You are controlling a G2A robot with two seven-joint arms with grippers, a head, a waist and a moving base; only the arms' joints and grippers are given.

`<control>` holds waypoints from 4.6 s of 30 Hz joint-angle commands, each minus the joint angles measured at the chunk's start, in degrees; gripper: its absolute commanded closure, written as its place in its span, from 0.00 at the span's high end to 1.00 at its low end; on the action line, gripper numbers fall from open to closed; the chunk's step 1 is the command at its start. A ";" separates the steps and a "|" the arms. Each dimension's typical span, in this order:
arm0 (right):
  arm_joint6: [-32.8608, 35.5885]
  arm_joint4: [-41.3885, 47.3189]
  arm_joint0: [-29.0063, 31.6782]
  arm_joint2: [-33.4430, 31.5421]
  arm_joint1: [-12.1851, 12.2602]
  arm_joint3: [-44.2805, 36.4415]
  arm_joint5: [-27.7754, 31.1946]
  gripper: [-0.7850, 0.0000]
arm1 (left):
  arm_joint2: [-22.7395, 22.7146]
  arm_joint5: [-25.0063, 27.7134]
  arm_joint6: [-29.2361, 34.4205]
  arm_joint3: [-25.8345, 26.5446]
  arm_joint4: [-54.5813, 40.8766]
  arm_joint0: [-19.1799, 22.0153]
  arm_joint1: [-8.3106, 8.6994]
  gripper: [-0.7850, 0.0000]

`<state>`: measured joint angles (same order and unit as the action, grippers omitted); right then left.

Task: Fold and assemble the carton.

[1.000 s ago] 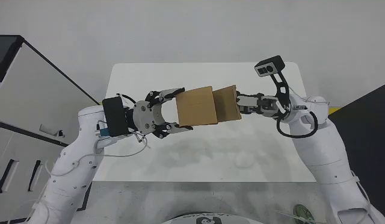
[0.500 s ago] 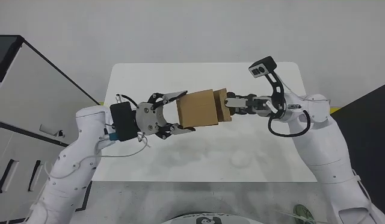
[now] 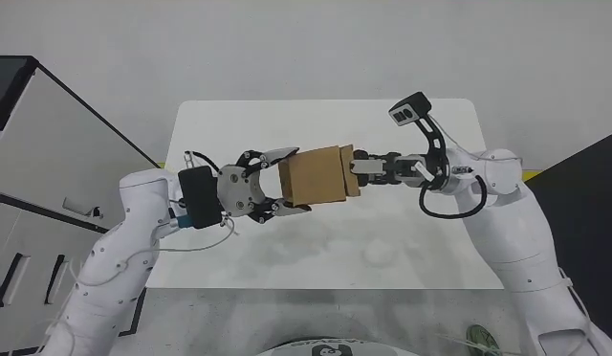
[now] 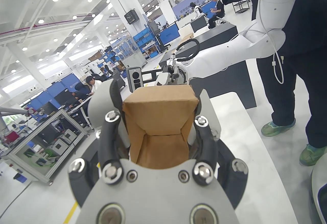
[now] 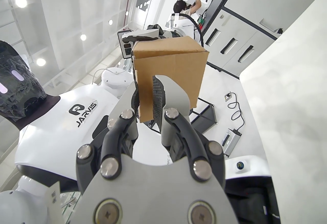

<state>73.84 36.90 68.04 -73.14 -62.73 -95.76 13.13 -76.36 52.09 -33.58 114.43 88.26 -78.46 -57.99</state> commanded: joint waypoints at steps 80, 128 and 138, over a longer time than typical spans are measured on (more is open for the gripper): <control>-1.77 2.53 1.90 1.18 0.88 -2.09 -0.80 0.00 | 0.04 -1.54 0.87 1.15 -4.70 -1.41 1.41 0.00; -1.69 3.77 -0.36 4.11 0.38 -1.46 -0.11 0.00 | 0.74 -1.49 0.34 0.54 -4.85 -0.96 1.74 0.00; -1.46 3.91 0.23 3.55 0.50 -1.95 -0.02 0.00 | 0.52 -1.37 0.50 0.93 -4.65 -1.15 1.86 0.00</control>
<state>72.38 40.79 68.26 -69.75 -62.20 -97.68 13.06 -76.00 50.70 -33.02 115.30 83.62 -79.62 -56.13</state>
